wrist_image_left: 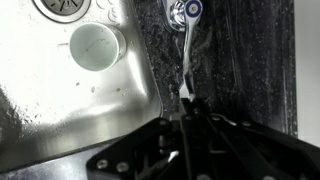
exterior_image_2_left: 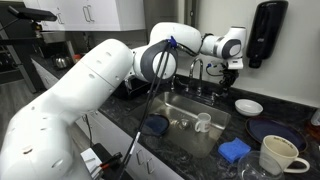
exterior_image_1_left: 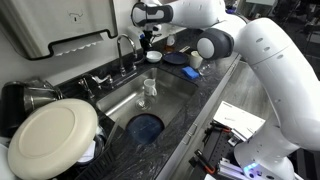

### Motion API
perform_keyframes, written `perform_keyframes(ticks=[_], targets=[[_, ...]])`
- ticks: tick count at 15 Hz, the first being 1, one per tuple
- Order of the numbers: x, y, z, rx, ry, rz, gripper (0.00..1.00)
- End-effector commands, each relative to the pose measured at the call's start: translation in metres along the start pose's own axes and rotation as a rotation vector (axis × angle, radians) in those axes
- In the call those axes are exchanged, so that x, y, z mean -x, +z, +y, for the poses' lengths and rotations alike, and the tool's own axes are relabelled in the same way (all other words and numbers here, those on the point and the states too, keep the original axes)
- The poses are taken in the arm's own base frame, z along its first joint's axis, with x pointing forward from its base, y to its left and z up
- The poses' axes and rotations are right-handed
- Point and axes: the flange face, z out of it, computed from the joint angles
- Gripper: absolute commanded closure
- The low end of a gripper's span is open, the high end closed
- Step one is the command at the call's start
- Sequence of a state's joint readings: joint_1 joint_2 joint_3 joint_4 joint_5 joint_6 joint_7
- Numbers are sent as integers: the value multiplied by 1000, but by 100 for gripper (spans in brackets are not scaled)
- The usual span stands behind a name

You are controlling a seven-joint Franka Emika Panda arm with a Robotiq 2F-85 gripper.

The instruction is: Open the faucet

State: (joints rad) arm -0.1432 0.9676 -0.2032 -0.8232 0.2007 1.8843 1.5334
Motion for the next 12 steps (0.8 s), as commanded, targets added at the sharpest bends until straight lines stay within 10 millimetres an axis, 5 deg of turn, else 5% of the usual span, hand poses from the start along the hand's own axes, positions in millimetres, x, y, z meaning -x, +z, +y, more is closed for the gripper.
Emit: perform_keyframes(ticks=[1,12], targets=[[-2,10,4,11,55,-14,98],[1,24,25,83,0,-17,98]])
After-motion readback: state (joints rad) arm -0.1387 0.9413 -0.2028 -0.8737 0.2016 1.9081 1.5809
